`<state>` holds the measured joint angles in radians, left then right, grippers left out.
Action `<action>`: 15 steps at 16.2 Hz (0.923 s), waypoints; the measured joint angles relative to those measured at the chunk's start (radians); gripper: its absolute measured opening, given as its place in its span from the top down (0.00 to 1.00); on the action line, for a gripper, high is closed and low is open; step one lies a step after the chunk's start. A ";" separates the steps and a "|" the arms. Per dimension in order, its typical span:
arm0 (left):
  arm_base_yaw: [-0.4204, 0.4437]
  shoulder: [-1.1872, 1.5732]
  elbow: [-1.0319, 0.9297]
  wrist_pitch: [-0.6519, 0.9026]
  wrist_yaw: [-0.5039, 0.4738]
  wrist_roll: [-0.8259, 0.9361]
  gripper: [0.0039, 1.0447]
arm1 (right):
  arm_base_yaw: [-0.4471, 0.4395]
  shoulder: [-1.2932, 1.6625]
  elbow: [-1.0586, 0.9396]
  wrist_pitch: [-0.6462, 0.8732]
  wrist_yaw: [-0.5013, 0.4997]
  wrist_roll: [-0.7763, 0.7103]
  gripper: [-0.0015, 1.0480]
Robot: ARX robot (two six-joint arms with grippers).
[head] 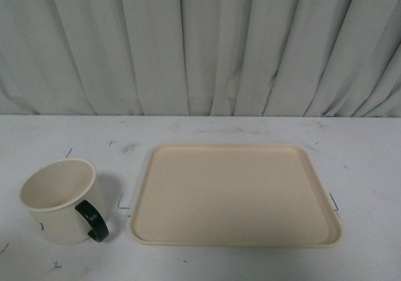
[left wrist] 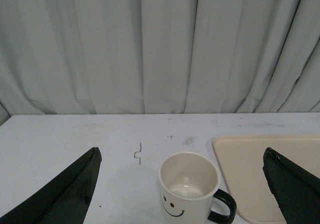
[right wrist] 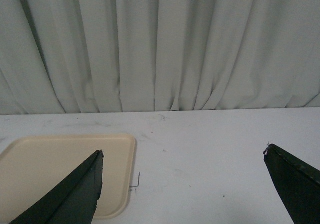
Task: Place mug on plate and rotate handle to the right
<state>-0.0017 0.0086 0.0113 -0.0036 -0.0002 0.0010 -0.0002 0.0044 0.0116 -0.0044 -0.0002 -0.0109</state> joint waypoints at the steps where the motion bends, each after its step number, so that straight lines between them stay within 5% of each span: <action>1: 0.000 0.000 0.000 0.000 0.000 0.000 0.06 | 0.000 0.000 0.000 0.000 0.000 0.000 0.06; 15: 0.000 0.000 0.000 0.000 0.000 0.000 0.06 | 0.000 0.000 0.000 0.000 0.000 0.000 0.06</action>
<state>-0.0017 0.0086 0.0113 -0.0036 -0.0002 0.0010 -0.0002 0.0044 0.0116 -0.0040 -0.0002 -0.0109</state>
